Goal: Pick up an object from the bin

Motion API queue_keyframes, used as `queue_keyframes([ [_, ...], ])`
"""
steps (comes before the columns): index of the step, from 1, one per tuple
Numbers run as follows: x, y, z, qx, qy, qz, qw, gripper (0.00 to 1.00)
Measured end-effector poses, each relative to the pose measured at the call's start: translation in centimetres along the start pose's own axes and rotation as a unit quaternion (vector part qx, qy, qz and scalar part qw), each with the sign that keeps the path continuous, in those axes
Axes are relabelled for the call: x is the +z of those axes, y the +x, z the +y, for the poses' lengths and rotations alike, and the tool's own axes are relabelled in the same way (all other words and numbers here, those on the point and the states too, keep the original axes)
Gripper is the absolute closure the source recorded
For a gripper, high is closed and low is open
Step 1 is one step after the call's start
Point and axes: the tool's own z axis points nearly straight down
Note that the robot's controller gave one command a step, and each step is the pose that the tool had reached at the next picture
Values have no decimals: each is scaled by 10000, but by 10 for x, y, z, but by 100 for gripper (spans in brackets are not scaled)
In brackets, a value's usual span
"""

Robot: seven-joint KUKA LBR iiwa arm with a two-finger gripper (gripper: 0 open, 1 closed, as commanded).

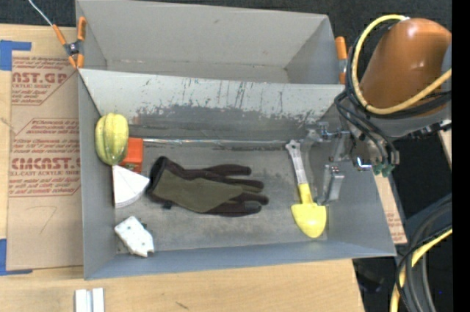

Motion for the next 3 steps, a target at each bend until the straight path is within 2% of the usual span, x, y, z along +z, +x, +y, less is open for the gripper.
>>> queue_keyframes([
  [1,-4,-2,0,-8,5,-41,10000,0],
  [2,42,-4,16,-983,14,-65,9951,0],
  [3,95,-28,43,-897,1,-46,9960,0],
])
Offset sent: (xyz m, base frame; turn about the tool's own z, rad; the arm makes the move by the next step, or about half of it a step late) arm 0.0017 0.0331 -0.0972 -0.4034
